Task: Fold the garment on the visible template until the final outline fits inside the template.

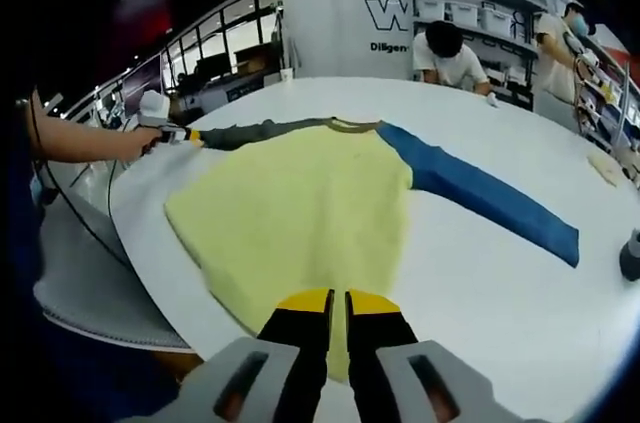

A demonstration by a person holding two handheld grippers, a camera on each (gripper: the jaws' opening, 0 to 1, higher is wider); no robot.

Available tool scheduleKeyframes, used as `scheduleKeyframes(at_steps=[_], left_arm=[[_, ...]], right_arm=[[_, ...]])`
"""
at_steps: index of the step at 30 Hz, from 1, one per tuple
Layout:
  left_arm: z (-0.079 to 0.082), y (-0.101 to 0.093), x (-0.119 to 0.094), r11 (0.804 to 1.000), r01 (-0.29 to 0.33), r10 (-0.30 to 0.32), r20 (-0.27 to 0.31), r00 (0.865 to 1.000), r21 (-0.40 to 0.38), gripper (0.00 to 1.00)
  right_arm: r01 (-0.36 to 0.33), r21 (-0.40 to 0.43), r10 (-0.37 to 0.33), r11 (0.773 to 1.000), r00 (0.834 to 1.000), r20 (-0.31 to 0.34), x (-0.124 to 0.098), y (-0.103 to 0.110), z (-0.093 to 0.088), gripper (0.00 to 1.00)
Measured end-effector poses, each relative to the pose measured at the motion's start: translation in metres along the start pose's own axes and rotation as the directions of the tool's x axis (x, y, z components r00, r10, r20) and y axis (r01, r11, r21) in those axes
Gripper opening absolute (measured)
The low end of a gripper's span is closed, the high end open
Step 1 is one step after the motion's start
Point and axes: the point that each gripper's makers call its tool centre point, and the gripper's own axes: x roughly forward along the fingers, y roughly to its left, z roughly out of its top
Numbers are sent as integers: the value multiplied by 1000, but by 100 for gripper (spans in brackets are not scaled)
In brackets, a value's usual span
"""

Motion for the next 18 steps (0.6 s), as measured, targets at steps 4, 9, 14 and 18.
scheduleKeyframes(at_steps=[4,9,14,18], left_arm=[[17,6,-1,993,34,-36,18,999,110,0],[47,-13,-14,947,141,-149,4,989,290,0],[67,-31,-30,855,227,-229,-53,972,466,0],[74,-46,-48,769,311,-282,-141,949,559,0]], right_arm=[[-7,12,7,1000,1000,5,3,1,-1,0],[-14,34,13,999,1000,8,4,4,-5,0],[-20,46,20,999,1000,-1,6,7,-13,0],[-24,57,24,998,1000,-3,5,8,-16,0]])
